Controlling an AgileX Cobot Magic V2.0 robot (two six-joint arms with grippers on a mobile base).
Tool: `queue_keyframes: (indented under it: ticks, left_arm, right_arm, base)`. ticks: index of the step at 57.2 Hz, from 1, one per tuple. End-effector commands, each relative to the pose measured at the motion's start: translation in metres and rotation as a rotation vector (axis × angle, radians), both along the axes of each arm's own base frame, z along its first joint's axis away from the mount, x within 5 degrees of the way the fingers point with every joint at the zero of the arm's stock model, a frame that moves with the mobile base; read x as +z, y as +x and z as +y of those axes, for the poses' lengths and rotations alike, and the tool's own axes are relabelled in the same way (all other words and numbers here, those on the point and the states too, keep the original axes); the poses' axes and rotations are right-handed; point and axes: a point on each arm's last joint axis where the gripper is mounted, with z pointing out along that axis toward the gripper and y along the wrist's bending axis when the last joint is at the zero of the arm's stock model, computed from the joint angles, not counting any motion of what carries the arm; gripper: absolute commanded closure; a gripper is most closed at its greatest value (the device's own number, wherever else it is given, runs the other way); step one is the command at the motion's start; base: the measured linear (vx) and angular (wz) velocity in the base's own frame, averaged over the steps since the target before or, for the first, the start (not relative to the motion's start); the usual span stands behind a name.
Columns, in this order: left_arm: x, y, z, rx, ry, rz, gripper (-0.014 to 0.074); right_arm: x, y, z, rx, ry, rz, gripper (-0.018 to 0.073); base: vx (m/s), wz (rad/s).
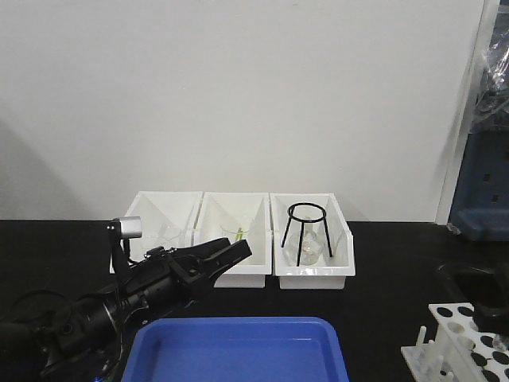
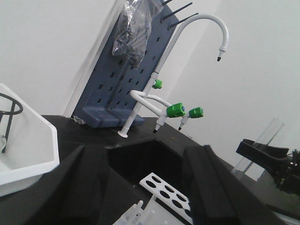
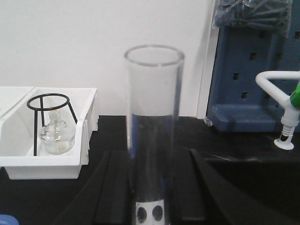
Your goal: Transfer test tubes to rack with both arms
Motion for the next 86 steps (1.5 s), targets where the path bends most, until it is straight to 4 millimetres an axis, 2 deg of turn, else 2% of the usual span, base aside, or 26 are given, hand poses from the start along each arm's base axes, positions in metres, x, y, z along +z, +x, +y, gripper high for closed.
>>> queue_keyframes:
  ticks: [1, 37, 86]
  left_arm:
    - [0.034, -0.004, 0.001, -0.004, -0.107, -0.088, 0.0099]
    - [0.034, -0.004, 0.001, -0.004, -0.106, -0.089, 0.0099]
    - [0.031, -0.002, 0.001, 0.017, -0.077, -0.073, 0.0099]
  right_arm:
    - [0.011, 0.005, 0.000, 0.012, -0.011, -0.143, 0.0567]
    - [-0.033, 0.033, -0.001, 0.032, 0.008, -0.095, 0.0567]
    - [-0.069, 0.046, -0.003, 0.032, 0.020, 0.013, 0.0564]
  base:
    - [0.00, 0.00]
    - [0.00, 0.00]
    - [0.00, 0.00]
